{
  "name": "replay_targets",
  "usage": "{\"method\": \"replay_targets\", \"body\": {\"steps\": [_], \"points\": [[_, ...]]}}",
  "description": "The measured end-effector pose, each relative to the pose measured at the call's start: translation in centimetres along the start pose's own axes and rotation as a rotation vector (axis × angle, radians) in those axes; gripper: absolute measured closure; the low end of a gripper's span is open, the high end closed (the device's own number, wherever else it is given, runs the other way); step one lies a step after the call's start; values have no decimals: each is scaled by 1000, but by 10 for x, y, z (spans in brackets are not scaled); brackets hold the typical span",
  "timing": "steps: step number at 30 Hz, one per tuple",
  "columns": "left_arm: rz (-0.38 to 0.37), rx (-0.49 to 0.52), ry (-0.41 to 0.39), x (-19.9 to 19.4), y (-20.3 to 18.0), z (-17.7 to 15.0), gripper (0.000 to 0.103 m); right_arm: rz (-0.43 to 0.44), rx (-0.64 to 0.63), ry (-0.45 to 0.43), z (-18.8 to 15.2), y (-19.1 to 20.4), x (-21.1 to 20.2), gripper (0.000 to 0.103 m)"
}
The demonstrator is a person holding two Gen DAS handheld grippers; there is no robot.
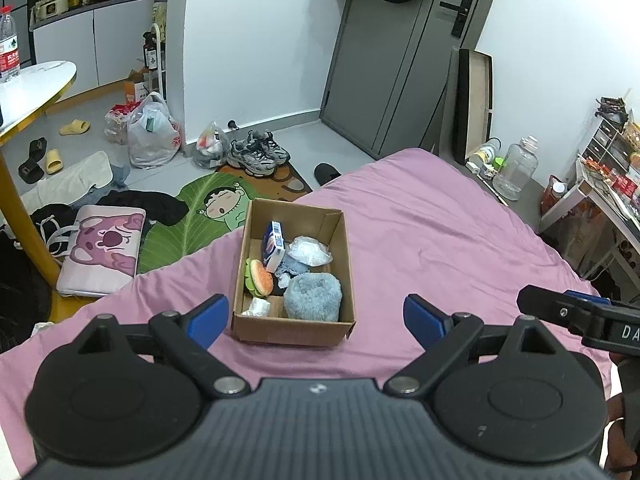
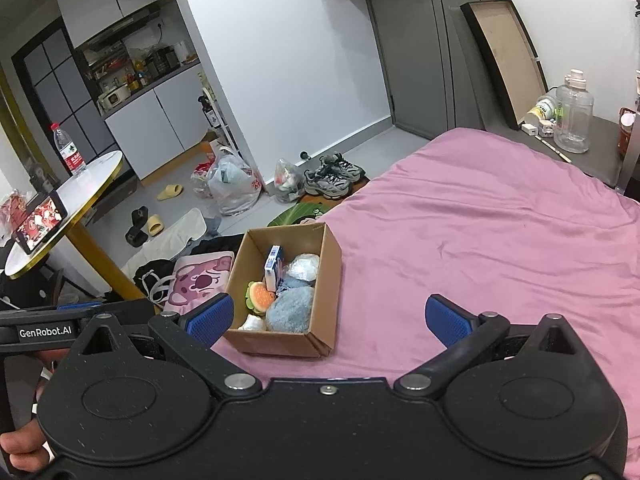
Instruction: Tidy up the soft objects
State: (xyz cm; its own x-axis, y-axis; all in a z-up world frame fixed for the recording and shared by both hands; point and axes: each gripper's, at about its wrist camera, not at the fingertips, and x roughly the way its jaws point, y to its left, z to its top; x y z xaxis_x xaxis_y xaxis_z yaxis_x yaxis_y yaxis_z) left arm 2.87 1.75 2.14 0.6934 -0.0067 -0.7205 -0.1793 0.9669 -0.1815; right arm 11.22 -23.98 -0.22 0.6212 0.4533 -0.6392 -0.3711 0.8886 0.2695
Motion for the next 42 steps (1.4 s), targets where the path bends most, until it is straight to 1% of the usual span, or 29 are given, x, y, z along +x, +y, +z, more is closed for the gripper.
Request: {"method": "replay_targets", "body": {"steps": [11,19,42], "points": [[-5,16,11,-12,-2,-13,10,-5,-12,18,-11,0,-6,0],[-9,17,20,-13,-2,-18,10,3,-12,31,-18,-1,-5,0],[-3,9,27,-9,0,-23,10,-5,-20,51,-22,2,-5,0]]}}
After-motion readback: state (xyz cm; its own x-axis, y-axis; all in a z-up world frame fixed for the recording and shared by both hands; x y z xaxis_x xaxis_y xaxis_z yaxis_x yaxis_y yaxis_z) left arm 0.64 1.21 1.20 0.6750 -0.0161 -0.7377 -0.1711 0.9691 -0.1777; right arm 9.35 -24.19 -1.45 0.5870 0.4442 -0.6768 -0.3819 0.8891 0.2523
